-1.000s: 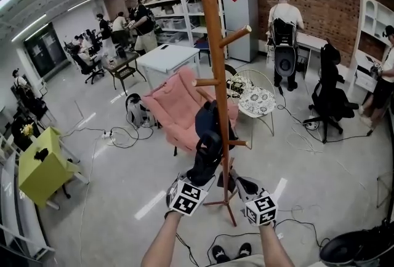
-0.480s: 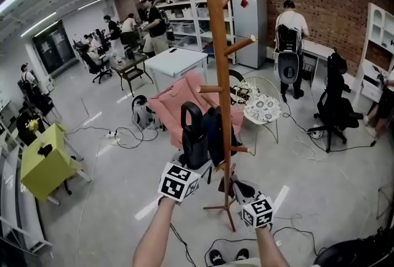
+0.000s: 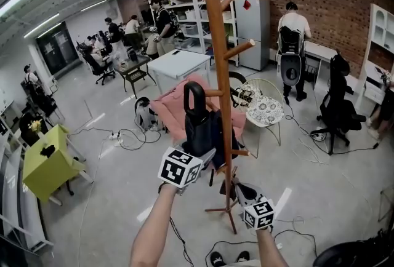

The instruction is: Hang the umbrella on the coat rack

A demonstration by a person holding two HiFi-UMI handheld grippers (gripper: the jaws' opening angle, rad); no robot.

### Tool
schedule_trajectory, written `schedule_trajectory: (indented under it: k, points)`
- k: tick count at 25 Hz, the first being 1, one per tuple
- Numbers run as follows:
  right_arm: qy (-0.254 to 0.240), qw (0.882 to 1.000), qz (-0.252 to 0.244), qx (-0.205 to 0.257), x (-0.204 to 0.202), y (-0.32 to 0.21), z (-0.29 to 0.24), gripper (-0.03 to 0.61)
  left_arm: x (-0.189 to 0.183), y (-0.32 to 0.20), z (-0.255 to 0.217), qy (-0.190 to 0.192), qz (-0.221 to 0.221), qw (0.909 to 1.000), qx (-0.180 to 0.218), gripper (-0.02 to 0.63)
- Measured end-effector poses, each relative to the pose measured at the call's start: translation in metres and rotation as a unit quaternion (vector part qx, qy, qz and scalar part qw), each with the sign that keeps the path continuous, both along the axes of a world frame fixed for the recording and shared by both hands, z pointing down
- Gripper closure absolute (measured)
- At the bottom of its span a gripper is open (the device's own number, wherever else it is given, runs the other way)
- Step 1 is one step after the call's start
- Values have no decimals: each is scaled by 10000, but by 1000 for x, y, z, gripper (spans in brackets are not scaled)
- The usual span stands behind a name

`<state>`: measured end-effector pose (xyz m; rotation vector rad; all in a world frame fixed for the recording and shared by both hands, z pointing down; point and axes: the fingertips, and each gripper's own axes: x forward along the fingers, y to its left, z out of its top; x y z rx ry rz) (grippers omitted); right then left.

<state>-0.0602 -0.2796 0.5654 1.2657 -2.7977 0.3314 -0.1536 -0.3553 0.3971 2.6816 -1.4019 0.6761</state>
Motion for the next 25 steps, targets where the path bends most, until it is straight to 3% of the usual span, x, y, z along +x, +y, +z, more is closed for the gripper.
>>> schedule_trajectory:
  k: [25]
  points:
    - [-22,9990,444,-83,36,-8,9,575,35,-20,45,66,457,9973,-578,351]
